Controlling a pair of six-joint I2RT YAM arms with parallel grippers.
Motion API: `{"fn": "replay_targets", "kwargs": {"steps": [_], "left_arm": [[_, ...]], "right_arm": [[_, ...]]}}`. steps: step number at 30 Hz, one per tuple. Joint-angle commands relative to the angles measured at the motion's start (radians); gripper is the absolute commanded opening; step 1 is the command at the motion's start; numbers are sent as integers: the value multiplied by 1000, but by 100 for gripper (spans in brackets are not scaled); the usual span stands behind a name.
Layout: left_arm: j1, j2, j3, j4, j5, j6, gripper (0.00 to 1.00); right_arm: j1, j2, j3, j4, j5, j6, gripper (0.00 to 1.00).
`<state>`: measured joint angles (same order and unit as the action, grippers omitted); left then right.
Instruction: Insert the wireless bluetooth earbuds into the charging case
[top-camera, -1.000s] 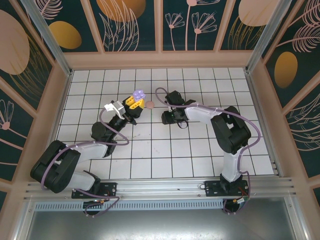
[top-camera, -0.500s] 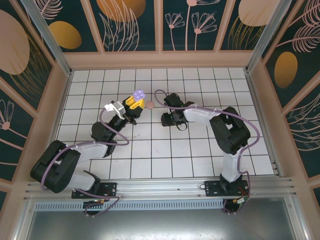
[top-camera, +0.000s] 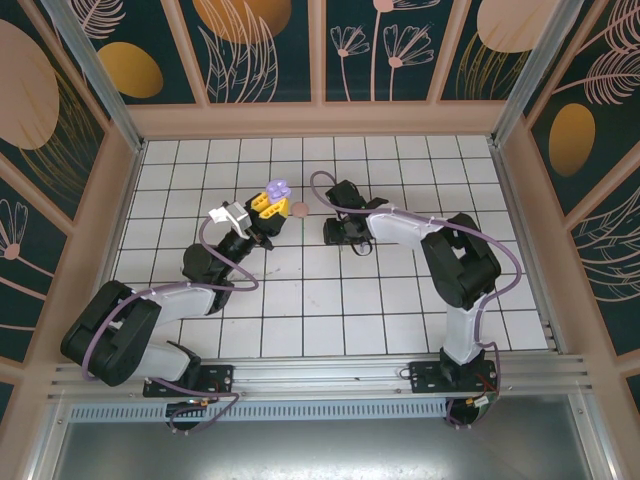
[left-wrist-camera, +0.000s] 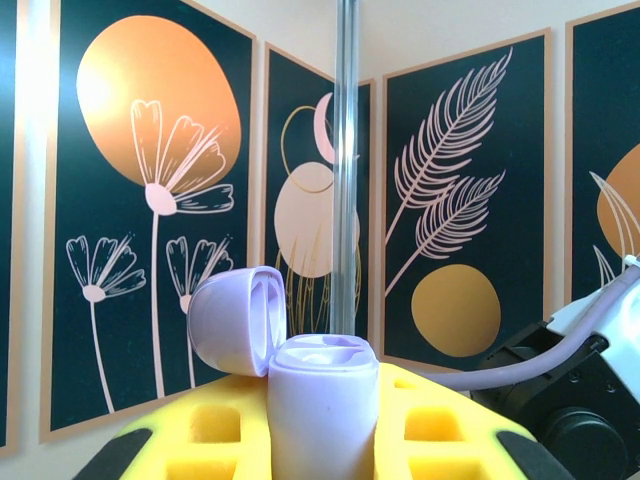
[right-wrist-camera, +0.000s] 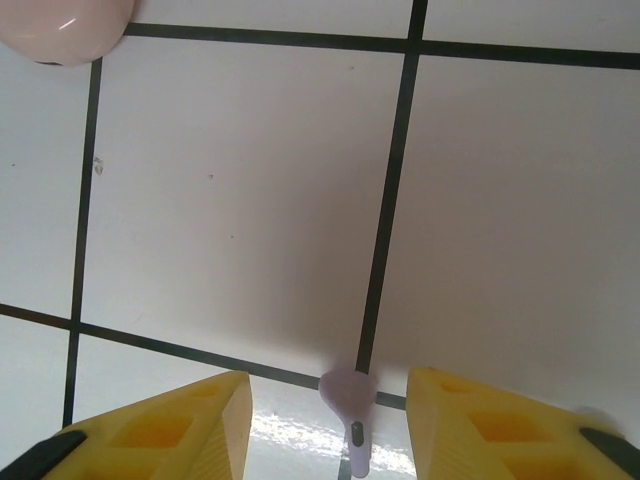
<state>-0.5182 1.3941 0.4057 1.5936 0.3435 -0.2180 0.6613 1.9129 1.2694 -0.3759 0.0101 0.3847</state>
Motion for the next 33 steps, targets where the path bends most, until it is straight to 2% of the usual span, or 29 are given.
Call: {"fn": "replay_targets", "kwargs": {"steps": [1,11,33], "left_arm": [[-7,0,2,63,20,6,0],[-6,0,5,65,25,6,0],[-6,16,15,69,34,9,0]], "right_arm": [[17,26,35,-43,29,22,45],[34,81,62,-73,96,14,41],[61,128,66,-94,139,16,33]]}}
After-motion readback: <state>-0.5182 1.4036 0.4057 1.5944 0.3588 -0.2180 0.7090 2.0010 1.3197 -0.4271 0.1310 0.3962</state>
